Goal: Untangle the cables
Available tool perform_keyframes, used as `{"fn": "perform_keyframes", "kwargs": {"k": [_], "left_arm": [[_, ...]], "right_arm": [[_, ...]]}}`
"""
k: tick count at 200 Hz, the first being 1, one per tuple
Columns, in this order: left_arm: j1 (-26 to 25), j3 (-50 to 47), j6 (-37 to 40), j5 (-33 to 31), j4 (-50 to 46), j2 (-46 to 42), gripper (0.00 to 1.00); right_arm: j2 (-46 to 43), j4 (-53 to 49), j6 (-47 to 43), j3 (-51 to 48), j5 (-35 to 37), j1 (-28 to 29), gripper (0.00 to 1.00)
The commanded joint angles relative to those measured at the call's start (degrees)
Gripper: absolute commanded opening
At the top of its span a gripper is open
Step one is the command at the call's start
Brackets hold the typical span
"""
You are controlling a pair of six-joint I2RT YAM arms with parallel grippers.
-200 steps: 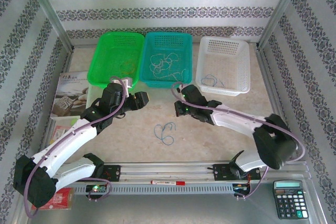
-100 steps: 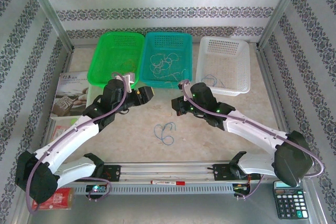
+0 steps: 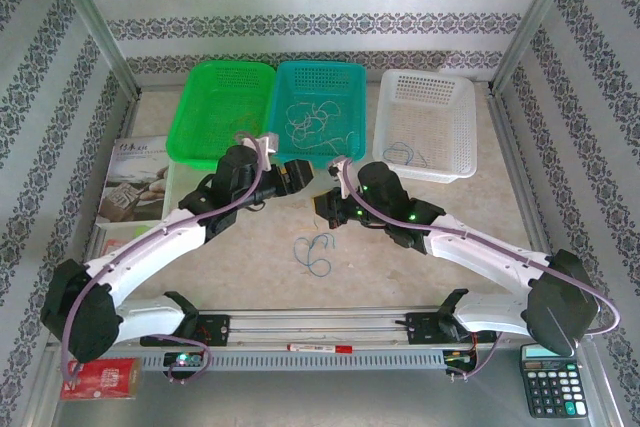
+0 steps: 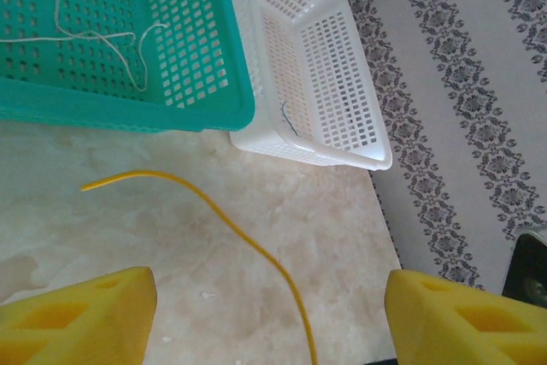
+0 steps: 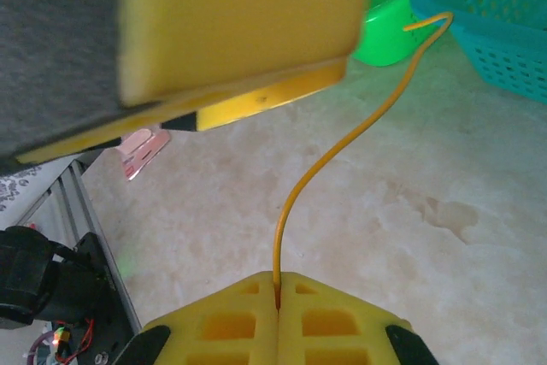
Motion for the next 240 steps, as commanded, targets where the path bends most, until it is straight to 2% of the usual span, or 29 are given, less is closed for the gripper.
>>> {"fn": "perform_keyframes", "kwargs": {"k": [1,42,78,100,120,142,166,192,240], "left_arm": [[-1.12,1.6,-0.79,0.35,4.12,1.22,0.66],[-1.36,1.11,-1.07,0.7,5.76,2.77,0.37],[-1.6,1.51,-0.9,1.54,6.93,3.73,0.0],[-1.54,2.04,-0.06,1.08,6.44,3.48,0.0],[-1.19,4.55,3.65,-2.08,1.4,2.1,0.0],[2.4,9.43,10.23,-5.66,-6.44,0.4,0.0],[10.93,13.68,14.7,-6.05,-11.58,0.44,0.0],[19.86,18.5,19.44,-6.65,-15.09,3.49,0.0],[28.28,28.91,27.31,-11.38,-17.17,15.24,0.0]], "right_arm": [[-0.15,1.85,-0.24,1.82,-0.58,0.95,0.0],[-0.61,2.05,-0.11,2.08,-0.42,1.32,0.0],[-0.82,2.28,0.33,2.03,0.27,1.42,0.0],[-1.02,2.29,0.4,1.9,1.23,1.33,0.0],[-1.93,1.82,0.41,1.46,2.32,1.0,0.31],[-4.11,0.92,0.77,0.13,3.27,-0.63,0.45],[-7.12,-0.42,2.14,-1.64,4.04,-3.77,0.5],[-10.19,-2.27,3.38,-3.48,5.01,-6.56,0.51],[-11.86,-6.57,4.93,-5.1,5.45,-9.11,0.51]]}}
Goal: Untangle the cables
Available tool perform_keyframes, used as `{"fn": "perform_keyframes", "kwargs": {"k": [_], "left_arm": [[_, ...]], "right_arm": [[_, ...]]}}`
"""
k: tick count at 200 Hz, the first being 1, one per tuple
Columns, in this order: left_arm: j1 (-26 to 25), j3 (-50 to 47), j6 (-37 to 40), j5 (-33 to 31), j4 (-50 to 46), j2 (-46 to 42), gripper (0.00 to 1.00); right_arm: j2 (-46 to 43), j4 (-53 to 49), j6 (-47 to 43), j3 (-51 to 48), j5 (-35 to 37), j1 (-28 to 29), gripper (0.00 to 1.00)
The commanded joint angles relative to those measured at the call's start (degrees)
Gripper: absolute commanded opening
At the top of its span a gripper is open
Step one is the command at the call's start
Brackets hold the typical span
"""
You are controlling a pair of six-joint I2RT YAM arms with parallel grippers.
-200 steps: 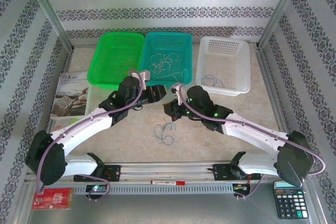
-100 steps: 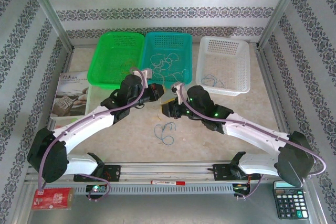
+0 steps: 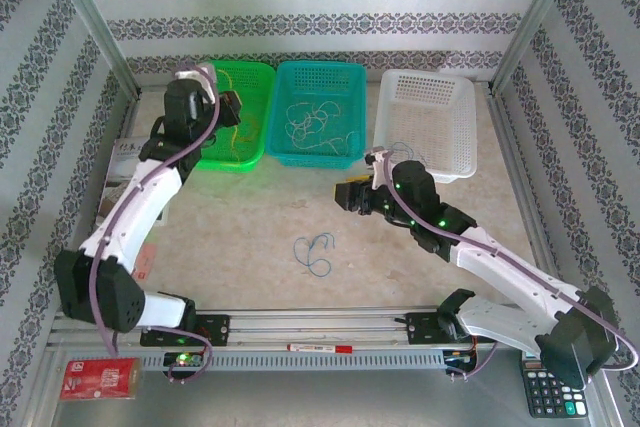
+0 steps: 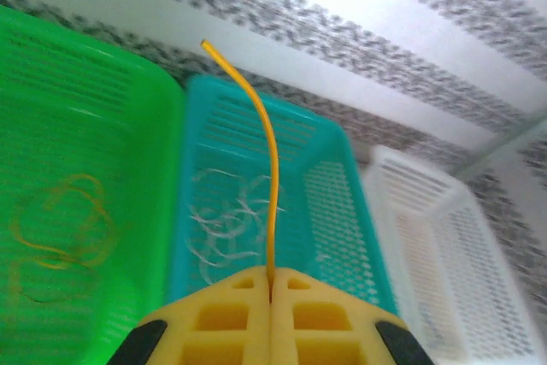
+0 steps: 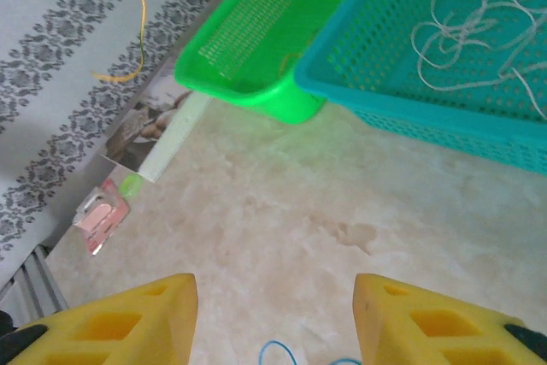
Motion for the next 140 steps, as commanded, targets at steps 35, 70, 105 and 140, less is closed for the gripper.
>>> {"fn": "perform_keyframes", "kwargs": {"k": [35,70,105,140], "left_arm": [[6.68,9.82,8.09,-4.94,-4.3,13.53,0.02],[8.97,13.89,8.81,-2.81,-7.25,18.72,0.46],[9.02,12.68,7.41,5.42,-7.4,16.58,0.84],[7.96,5.16,2.45,15.28,-4.34,10.5,1.0]], "right_arm": [[0.95,-3.97,1.44,-1.87,-0.07,-0.28,0.51],[3.42,-4.63,0.62,-2.87,-0.04,1.66,0.52],[5.49,-4.84,0.39,-3.46,2.11,5.42,0.51],[6.65,-4.44,1.06,-4.8,4.55,8.84,0.52]]}}
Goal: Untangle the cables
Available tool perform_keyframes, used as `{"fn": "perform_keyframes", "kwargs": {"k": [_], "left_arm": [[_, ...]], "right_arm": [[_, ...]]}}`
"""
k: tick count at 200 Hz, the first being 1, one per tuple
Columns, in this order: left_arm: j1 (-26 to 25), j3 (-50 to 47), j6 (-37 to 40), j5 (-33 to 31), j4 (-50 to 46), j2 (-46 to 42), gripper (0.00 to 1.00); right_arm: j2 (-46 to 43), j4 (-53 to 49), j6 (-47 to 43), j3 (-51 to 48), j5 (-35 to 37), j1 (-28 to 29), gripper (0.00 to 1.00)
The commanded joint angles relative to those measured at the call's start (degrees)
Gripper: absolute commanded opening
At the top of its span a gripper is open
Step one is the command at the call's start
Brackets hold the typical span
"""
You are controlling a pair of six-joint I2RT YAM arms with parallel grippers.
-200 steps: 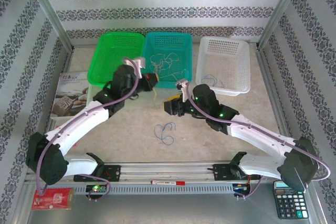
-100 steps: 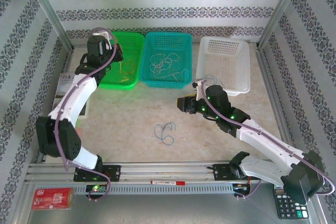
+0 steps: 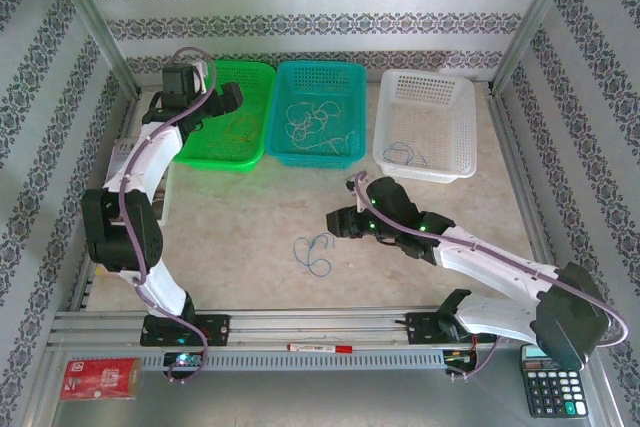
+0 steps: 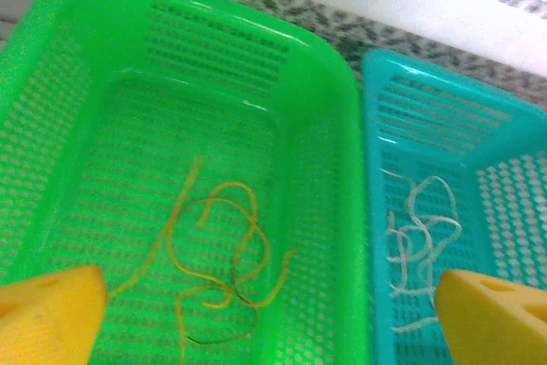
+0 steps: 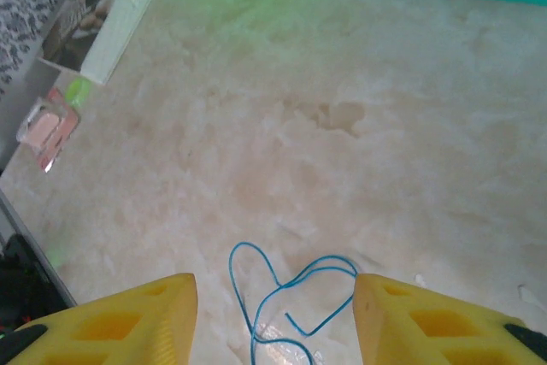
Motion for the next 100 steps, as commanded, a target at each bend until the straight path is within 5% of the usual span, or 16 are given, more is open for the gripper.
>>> {"fn": "perform_keyframes", "kwargs": {"k": [1,34,100], "left_arm": [[-0.83,-4.36,-3.52,8.98,1.3,-5.87,1.0],[-5.94,-14.3,-6.98,11.12,2.71,-14.53,1.0],[-20.6,-37.78,-19.08,1.84,11.27,-33.36,1.0]], "right_arm": [[0.53,0.13,0.09,-1.34,2.9,1.86,0.52],[0.62,0.35,0.77,-2.7,4.54,3.71,0.51],[2.74,0.36,0.68,-3.82,7.06,5.86,0.51]]}}
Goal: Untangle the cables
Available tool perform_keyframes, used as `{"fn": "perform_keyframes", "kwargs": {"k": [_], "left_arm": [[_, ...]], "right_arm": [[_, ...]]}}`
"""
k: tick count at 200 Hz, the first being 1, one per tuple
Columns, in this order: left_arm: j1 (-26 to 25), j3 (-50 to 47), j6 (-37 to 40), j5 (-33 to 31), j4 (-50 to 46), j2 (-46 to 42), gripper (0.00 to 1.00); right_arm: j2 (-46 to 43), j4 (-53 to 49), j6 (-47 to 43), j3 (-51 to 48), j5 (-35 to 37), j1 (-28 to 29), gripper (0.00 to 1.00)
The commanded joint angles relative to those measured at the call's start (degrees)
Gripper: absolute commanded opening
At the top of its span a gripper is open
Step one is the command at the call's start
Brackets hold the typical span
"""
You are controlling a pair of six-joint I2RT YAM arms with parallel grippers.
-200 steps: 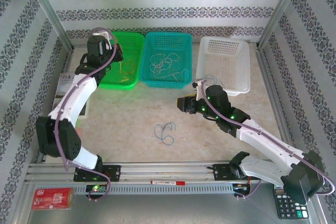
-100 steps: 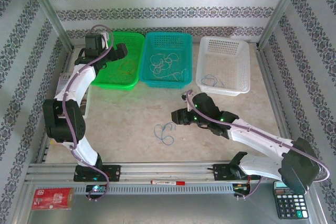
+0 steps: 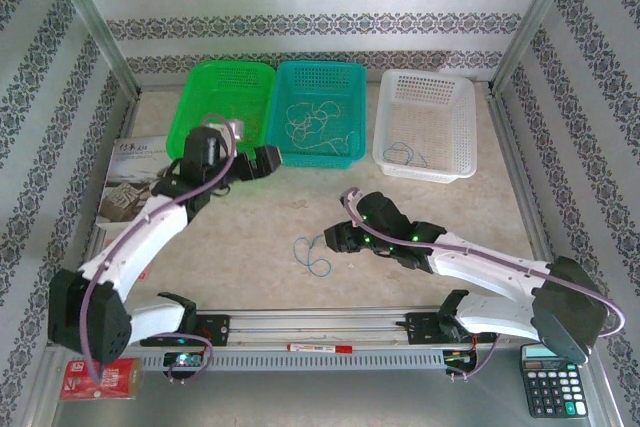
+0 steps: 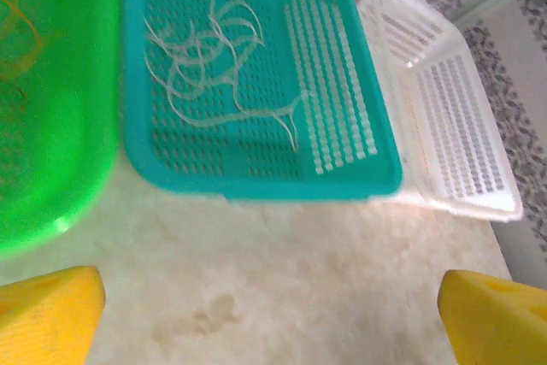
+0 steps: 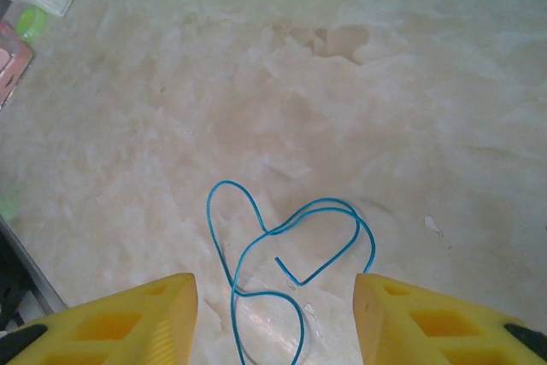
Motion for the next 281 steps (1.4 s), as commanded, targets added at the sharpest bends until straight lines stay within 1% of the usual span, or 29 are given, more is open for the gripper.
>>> {"fn": "perform_keyframes", "kwargs": {"k": [1,23,46,84,120,139,146,171,184,222,246,281], "left_arm": [[-3.51,-5.04,-6.51,-4.68,5.22,-4.48,1.0],[-6.48,-9.73,-9.06,-7.07,6.72,-7.86,1.0],[-7.6,-12.36,-10.94,-7.61,7.97,-8.84,1.0],[-8.09,-13.96,-12.42,-7.42,9.93,-8.59,1.0],[-8.28,-13.73,-12.58,-7.49,10.29,-8.39,1.0],[-8.32,-13.7,-12.68,-7.49,10.33,-8.4,1.0],[-8.41,-13.63,-12.69,-7.48,10.32,-8.38,1.0],[-8.47,-13.57,-12.69,-7.31,10.26,-8.49,1.0],[-8.58,-13.45,-12.68,-7.26,9.98,-8.6,1.0],[-8.65,-12.91,-12.38,-6.54,9.79,-8.79,1.0],[-8.75,-12.54,-12.28,-5.09,10.77,-8.48,1.0],[-8.76,-11.84,-12.71,-3.27,12.15,-7.88,1.0]], "right_arm": [[1.55,0.35,0.19,-0.43,1.99,1.0,0.51],[3.43,0.64,-0.2,0.4,1.95,1.79,0.49],[5.76,1.64,-0.2,1.07,1.97,2.87,0.47],[9.85,3.12,-0.17,2.31,1.93,4.04,0.45],[13.65,4.61,-0.51,3.78,2.28,4.09,0.44],[15.99,5.26,-0.81,4.71,2.38,4.09,0.43],[16.86,5.32,-1.05,5.07,2.48,4.09,0.4],[18.65,5.17,-1.5,5.4,3.93,4.14,0.13],[17.92,4.52,-2.21,5.55,4.77,4.03,0.0],[10.09,-0.65,-5.36,8.46,4.91,2.48,0.0],[4.68,-2.33,-6.64,10.91,2.23,0.95,0.0],[0.4,-3.95,-8.03,14.62,-0.94,-0.77,0.0]]}}
